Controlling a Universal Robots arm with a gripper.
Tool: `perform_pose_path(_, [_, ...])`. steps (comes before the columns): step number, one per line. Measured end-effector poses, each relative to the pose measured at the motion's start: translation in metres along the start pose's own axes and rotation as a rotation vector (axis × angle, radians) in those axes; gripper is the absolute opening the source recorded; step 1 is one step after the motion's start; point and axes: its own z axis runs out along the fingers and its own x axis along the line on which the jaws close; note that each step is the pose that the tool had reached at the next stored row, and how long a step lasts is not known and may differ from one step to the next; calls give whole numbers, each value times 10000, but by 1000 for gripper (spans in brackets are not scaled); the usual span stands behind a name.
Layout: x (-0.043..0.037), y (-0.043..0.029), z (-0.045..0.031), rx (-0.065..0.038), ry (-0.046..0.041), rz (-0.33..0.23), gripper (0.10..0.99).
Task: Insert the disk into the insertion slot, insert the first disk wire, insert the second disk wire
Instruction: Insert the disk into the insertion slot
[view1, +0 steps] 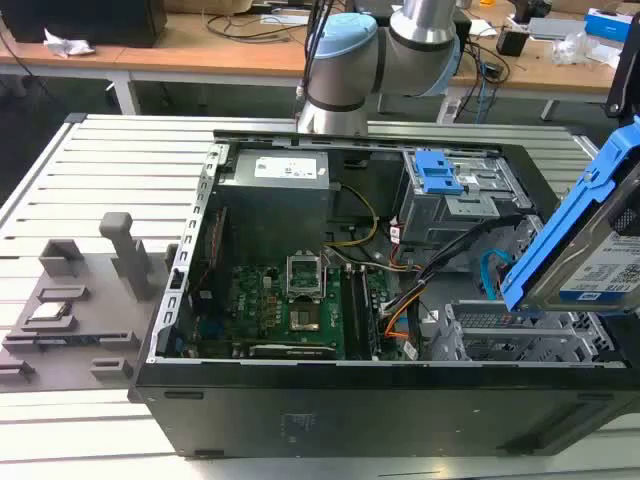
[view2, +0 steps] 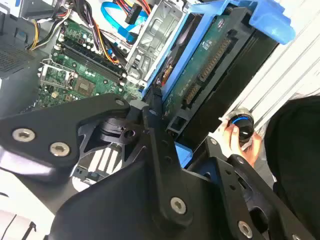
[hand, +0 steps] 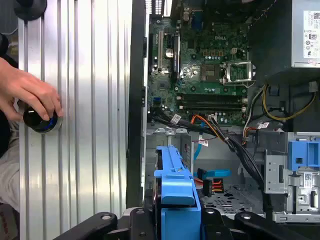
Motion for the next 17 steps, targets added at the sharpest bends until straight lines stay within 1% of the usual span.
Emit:
perform_pose_path(2, [-2,4,74,0,0,0,365])
perform_pose_path(5, [-32,15,136,0,0,1,365])
perform_pose_path(7, [-52,25,158,0,-1,10,365])
perform_pose_path(8, [-76,34,192,0,-3,82,365])
perform_pose_path(10, [-97,39,222,0,-7,149,365])
perform_pose_path(11, [-127,49,274,-1,-8,181,365])
perform_pose_path(13, [-154,55,324,-1,-7,195,365])
perform_pose_path(15, [-160,57,366,-1,-10,208,365])
perform_pose_path(17, [-161,59,385,-1,-8,210,365])
